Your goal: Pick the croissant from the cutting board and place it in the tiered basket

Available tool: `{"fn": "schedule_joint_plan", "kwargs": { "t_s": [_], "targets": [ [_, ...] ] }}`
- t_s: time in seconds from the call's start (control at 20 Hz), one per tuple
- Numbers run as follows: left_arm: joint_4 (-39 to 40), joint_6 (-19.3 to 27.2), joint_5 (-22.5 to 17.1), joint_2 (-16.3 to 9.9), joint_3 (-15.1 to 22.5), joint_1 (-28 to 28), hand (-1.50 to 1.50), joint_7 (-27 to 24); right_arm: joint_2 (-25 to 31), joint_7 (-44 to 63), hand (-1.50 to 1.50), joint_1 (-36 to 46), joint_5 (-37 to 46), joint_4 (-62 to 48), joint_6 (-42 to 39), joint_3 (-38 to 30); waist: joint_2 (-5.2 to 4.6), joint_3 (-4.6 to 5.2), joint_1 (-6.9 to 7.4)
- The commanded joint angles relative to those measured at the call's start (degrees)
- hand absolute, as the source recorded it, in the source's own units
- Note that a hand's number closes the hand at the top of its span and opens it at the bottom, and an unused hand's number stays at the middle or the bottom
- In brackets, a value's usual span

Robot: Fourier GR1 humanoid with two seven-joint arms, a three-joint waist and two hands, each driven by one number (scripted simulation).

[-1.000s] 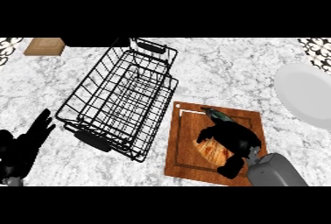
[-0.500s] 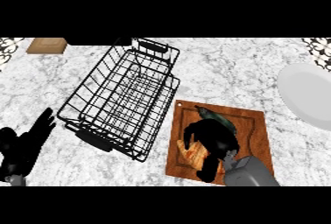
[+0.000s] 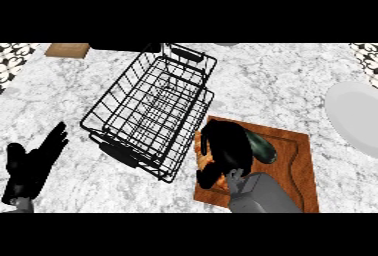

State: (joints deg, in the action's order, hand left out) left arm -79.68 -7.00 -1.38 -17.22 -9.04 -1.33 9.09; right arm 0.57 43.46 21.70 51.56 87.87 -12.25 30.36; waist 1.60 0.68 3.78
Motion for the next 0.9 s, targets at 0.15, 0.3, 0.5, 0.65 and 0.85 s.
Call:
{"fn": "schedule_joint_plan", "kwargs": {
  "t_s": [0.15,0.3,0.5,0.65,0.85],
  "targets": [
    [0.6,-0.5,0.3,0.0,0.8,0.6,0.00,0.8,-0.6,18.4,1.50,9.6,9.7,1.1,8.1,3.4,0.95,0.30,1.73],
    [1.0,-0.6,1.0,0.1,1.5,0.6,0.00,0.8,-0.6,24.7,1.50,14.5,13.4,1.5,10.2,4.0,0.91,0.27,2.27],
    [1.2,-0.9,1.2,0.3,2.3,1.8,0.00,1.2,-0.5,30.2,1.50,20.0,17.5,0.8,11.0,4.5,0.43,0.21,2.84],
    [1.1,-0.9,1.3,0.6,2.7,2.4,0.00,1.3,-0.5,32.9,1.50,23.6,19.0,0.2,11.7,3.8,-0.06,0.07,4.18],
    [1.5,-1.4,1.5,0.6,3.3,2.9,0.00,1.4,-0.5,36.5,1.50,27.8,21.7,-1.0,11.8,3.3,-0.38,0.05,4.84]
  ]
}}
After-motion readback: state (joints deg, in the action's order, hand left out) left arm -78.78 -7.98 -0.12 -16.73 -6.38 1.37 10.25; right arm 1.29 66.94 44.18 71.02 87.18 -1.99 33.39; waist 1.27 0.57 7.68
